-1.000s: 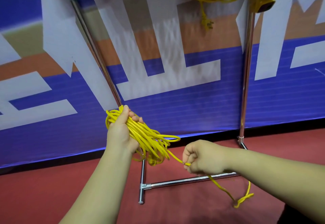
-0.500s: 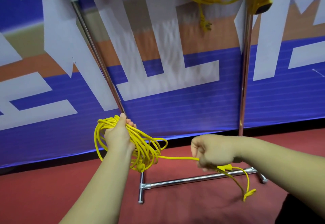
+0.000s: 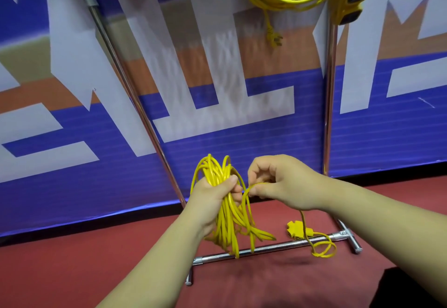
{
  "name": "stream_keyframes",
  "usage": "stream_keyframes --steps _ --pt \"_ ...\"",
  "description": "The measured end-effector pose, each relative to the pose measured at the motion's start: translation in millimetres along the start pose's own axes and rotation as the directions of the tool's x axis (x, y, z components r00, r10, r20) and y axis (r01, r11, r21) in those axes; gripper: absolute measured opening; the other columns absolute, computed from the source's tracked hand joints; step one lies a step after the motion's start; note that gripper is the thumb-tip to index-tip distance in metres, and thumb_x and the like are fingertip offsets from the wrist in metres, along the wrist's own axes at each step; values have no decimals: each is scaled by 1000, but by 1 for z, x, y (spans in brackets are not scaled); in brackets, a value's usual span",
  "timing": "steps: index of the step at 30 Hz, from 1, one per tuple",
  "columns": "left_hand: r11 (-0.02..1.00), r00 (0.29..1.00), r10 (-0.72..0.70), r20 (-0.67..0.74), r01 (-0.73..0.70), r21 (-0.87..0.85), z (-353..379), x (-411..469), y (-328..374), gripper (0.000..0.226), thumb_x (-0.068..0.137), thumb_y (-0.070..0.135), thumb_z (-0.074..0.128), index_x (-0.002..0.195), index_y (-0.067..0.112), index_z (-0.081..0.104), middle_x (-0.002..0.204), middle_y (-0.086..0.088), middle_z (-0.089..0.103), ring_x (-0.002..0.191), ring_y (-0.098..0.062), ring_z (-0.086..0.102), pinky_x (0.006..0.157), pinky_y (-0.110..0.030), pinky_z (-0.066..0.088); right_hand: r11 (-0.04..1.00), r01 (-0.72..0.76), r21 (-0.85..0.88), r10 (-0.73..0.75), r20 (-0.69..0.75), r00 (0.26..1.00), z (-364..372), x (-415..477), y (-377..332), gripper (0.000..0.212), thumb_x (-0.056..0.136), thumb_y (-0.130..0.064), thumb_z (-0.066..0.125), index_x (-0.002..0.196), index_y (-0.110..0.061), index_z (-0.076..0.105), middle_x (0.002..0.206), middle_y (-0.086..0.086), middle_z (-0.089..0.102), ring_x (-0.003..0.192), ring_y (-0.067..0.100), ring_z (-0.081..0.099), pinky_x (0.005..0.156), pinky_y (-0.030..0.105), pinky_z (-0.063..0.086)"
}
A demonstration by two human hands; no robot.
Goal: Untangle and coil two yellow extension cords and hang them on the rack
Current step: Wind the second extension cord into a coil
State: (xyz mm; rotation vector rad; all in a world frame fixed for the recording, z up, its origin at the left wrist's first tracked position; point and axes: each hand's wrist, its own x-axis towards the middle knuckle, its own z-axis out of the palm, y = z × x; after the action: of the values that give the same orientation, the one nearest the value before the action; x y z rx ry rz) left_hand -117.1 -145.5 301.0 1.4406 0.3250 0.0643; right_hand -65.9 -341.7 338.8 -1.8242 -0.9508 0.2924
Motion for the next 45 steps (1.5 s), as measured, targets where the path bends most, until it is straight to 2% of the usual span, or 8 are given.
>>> stream_keyframes --steps 4,15,19,22,25,34,40,45 --pt "998 984 -51 173 56 -27 10 -14 3 27 83 19 75 102 1 69 83 -19 69 69 -29 70 66 -42 60 998 19 -57 -22 -44 999 -13 -1 -2 17 79 -8 83 84 -13 68 71 -6 73 64 -2 65 65 12 46" --pt "975 907 -135 399 192 -107 31 -28 4 16 82 13 69 94 2 69 82 -19 68 74 -33 72 66 -43 61 999 -23 -40 19 -114 993 -39 -3 7 28 71 -20 90 74 -12 64 62 7 68 56 12 57 58 31 47" --pt "979 863 -111 493 180 -96 32 -27 6 17 81 18 75 87 4 67 73 -13 61 64 -26 66 74 -44 56 999 -51 -9 49 -102 994 -43 -4 11 32 72 -21 90 74 -8 61 60 11 66 54 13 54 56 27 44" --pt "979 862 -84 500 164 -118 30 -27 15 22 77 16 76 87 1 63 68 -10 51 55 -20 56 64 -38 57 996 -74 49 75 -35 997 -47 -7 13 30 74 -17 88 74 -8 60 57 7 61 54 15 52 55 26 43" --pt "984 878 -31 478 112 -141 22 -28 29 17 73 16 76 77 5 63 63 -6 47 49 -15 50 57 -34 55 980 -108 166 106 19 994 -52 -9 14 25 78 -8 83 79 -5 58 64 20 60 60 22 57 62 32 51" --pt "834 952 156 265 17 -552 -37 -11 62 41 52 17 96 75 14 61 62 8 45 49 -5 49 58 -25 54 921 -273 278 273 37 961 -60 -11 39 14 89 3 67 96 -4 57 82 18 70 78 29 61 81 40 49" --pt "941 966 9 257 78 -328 -38 -11 45 31 54 18 93 66 11 65 59 -3 58 52 -17 62 58 -30 57 902 -234 364 303 -143 942 -45 -2 33 14 90 4 66 103 2 59 86 18 74 76 25 69 78 35 59" --pt "995 972 -12 233 34 -93 -26 -14 26 20 67 17 80 67 9 62 57 -8 44 45 -17 48 54 -32 53 897 -137 420 282 -306 909 -39 7 23 15 89 3 69 95 -5 58 79 17 68 71 25 71 76 39 61"
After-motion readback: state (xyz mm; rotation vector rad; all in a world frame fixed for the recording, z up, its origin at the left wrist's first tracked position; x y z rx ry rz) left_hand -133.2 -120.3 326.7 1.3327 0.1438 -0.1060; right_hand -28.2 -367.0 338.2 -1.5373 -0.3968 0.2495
